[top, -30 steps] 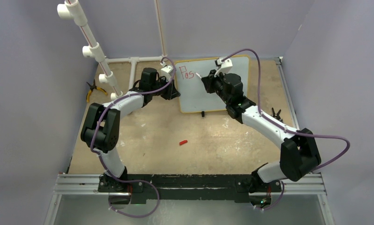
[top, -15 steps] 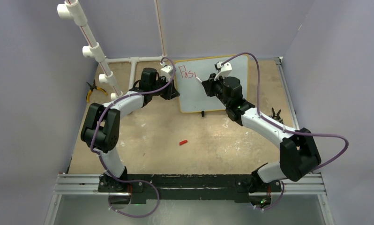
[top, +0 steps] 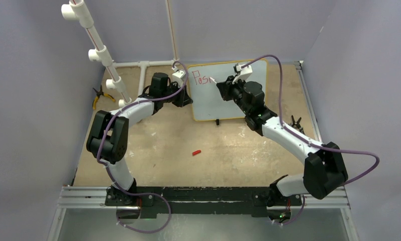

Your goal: Write a sentence on the whiteboard

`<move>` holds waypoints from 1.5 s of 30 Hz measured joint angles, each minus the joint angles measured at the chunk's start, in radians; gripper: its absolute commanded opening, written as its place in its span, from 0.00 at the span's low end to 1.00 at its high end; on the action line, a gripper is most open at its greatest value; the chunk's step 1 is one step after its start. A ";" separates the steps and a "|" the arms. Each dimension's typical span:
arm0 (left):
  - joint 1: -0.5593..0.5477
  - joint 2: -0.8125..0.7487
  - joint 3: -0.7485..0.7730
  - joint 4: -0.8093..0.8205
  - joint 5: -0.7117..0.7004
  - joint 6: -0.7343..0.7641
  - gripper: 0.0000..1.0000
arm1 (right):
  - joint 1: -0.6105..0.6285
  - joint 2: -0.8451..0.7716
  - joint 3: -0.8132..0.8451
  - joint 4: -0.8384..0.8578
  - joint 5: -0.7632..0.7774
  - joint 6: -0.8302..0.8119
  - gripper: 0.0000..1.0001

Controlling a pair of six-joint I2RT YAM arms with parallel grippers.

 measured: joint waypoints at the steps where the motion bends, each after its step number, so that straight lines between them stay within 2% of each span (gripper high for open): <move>1: 0.000 0.000 0.000 0.000 0.000 0.000 0.00 | 0.000 0.000 0.000 0.006 0.000 0.000 0.00; 45: 0.000 0.000 0.000 -0.001 0.000 0.000 0.00 | 0.000 0.072 0.034 0.032 0.027 -0.008 0.00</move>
